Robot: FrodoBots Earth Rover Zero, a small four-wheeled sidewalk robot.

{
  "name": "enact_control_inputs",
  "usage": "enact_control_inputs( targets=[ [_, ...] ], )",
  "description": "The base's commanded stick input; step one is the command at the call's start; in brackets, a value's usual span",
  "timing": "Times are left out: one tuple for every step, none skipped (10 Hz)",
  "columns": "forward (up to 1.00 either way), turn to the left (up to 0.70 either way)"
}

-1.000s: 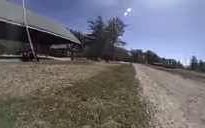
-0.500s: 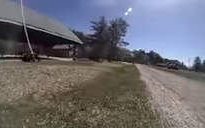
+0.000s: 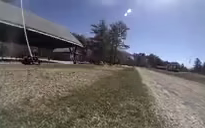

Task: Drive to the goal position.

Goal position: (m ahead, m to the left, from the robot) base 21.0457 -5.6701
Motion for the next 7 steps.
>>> enact_control_inputs(
  targets=[
    [0.69, -0.34],
    [0.69, -0.34],
    [0.69, -0.34],
    [0.69, -0.34],
    [0.69, -0.03],
    [0.69, 0.06],
    [0.69, 0.06]
  ],
)
